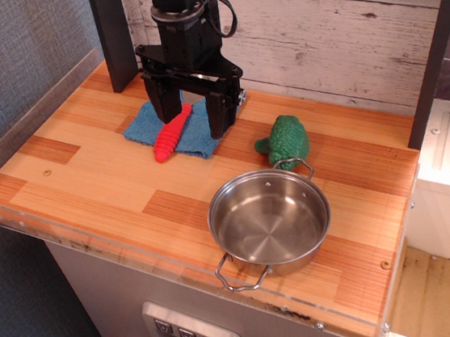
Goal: Put the pot on the bottom left side of the table
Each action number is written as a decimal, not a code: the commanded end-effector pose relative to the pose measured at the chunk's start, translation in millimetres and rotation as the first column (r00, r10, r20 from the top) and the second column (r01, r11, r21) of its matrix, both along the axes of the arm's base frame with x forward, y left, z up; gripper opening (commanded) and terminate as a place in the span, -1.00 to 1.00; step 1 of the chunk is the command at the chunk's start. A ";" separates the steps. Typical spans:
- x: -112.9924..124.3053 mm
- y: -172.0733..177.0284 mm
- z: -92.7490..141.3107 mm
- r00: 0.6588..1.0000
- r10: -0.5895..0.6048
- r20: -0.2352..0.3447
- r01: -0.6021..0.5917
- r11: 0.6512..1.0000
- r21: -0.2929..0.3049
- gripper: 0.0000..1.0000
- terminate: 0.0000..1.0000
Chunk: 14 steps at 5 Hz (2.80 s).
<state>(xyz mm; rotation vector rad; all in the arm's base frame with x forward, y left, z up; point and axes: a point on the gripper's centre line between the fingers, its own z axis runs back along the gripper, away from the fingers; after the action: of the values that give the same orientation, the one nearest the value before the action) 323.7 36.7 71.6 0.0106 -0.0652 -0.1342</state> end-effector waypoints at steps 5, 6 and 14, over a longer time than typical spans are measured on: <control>-55.7 -58.7 -24.9 0.994 -0.108 0.025 0.109 0.993 -0.038 1.00 -1.00; -53.3 -53.5 -45.9 0.994 -0.110 0.015 0.111 0.994 -0.013 1.00 -1.00; -49.8 -56.1 -12.8 0.983 -0.103 0.153 0.109 0.994 -0.032 -1.00 -1.00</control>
<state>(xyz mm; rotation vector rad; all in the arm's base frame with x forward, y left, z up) 265.7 -21.7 46.2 -0.0327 -0.1599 -0.2320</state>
